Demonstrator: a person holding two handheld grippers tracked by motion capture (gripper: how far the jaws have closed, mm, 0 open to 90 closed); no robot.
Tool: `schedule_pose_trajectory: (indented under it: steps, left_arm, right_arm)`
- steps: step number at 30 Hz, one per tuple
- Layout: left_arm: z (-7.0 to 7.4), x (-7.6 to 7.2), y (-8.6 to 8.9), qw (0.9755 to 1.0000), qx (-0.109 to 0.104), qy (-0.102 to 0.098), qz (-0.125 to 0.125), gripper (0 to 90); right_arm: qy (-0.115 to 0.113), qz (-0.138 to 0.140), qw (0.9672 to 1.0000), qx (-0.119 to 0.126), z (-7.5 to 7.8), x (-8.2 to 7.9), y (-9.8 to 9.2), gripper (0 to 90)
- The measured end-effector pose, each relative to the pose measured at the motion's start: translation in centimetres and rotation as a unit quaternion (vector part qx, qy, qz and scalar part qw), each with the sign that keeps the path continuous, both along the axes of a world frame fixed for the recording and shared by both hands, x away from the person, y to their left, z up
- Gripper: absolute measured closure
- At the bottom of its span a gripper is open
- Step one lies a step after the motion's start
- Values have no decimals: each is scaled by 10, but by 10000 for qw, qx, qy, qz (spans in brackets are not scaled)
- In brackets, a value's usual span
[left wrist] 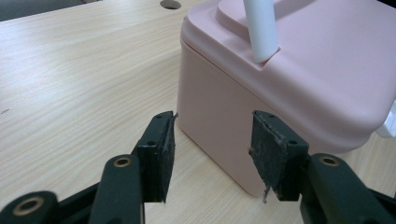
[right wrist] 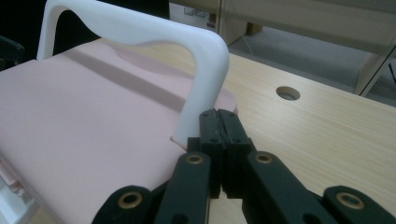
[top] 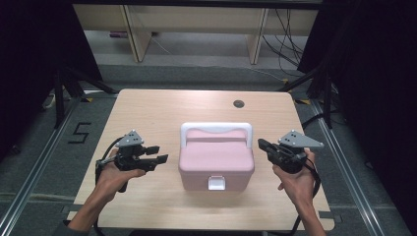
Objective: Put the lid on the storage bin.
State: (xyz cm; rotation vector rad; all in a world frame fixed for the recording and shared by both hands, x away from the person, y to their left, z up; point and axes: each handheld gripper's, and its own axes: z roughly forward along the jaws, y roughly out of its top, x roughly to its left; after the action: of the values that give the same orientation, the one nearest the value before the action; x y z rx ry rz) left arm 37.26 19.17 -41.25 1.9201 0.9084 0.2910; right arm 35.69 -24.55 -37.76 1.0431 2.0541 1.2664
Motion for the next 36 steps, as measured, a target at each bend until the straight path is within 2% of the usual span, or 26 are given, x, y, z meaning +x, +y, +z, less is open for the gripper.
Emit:
schedule_pose_trajectory:
  steps: [1, 3, 4, 8, 10, 13, 14, 15, 18, 19, 20, 22, 23, 24, 25, 29, 30, 32, 33, 34, 35, 36]
  left_arm:
    - [0, 0, 0, 10000, 0, 0, 0, 485]
    - [0, 0, 2, 9999, -103, 35, 48, 481]
    - [0, 0, 2, 10000, -84, 19, 47, 478]
    - [-1, 1, 3, 9998, -107, 33, 139, 461]
    - [-2, 1, 4, 9998, -113, 45, 143, 456]
    - [-1, 1, 4, 9996, -123, 78, 232, 440]
    - [-2, 1, 3, 9995, -135, 79, 282, 436]
    - [-2, 1, 3, 9995, -135, 79, 282, 433]
    - [-3, 1, 3, 9993, -156, 110, 325, 421]
    - [-3, 1, 3, 9993, -149, 106, 322, 417]
    - [-4, 1, 3, 9994, -124, 117, 309, 414]
    - [-5, 1, 2, 9993, -120, 150, 320, 411]
    - [-5, 1, 2, 9993, -113, 169, 320, 410]
    - [-5, 0, 1, 9992, -100, 183, 342, 408]
    - [-6, 0, 1, 9993, -127, 171, 308, 406]
    - [-7, 0, 0, 9993, -121, 180, 302, 395]
    - [-7, -1, -1, 9993, -125, 197, 297, 392]
    - [-7, -1, -1, 9992, -135, 200, 307, 387]
    - [-8, -2, -2, 9992, -145, 190, 316, 387]
    - [-8, -2, -2, 9992, -142, 191, 314, 383]
    - [-9, -3, -3, 9992, -127, 208, 311, 383]
    - [-10, -3, -4, 9993, -114, 206, 293, 379]
  right_arm:
    - [60, 11, 9999, 102, -1, 1, 0, 892]
    - [44, -58, 9999, 130, -3, 1, -1, 886]
    - [3, -38, 10000, 29, -3, 3, -3, 881]
    - [101, -104, 9998, 120, -6, 4, -6, 856]
    - [17, -182, 9998, 116, -9, 7, -9, 839]
    - [83, -147, 9998, 47, -10, 7, -13, 818]
    - [126, -191, 9997, 72, -13, 8, -14, 793]
    - [262, -203, 9993, 166, -15, 7, -14, 778]
    - [229, -249, 9993, 160, -20, 9, -16, 731]
    - [285, -312, 9990, 117, -20, 8, -17, 717]
    - [372, -284, 9987, 207, -23, 9, -15, 702]
    - [473, -335, 9981, 207, -25, 8, -16, 684]
    - [426, -379, 9981, 232, -27, 9, -15, 672]
    - [379, -354, 9986, 131, -27, 10, -17, 658]
    - [543, -370, 9976, 226, -27, 9, -16, 644]
    - [529, -455, 9973, 216, -30, 9, -18, 602]
    - [571, -481, 9970, 227, -30, 10, -19, 554]
    - [520, -500, 9972, 205, -31, 10, -20, 539]
    - [687, -540, 9955, 360, -32, 9, -18, 519]
    - [644, -607, 9951, 434, -34, 9, -19, 482]
    - [644, -607, 9951, 434, -34, 9, -19, 482]
    - [700, -648, 9944, 447, -37, 9, -20, 451]
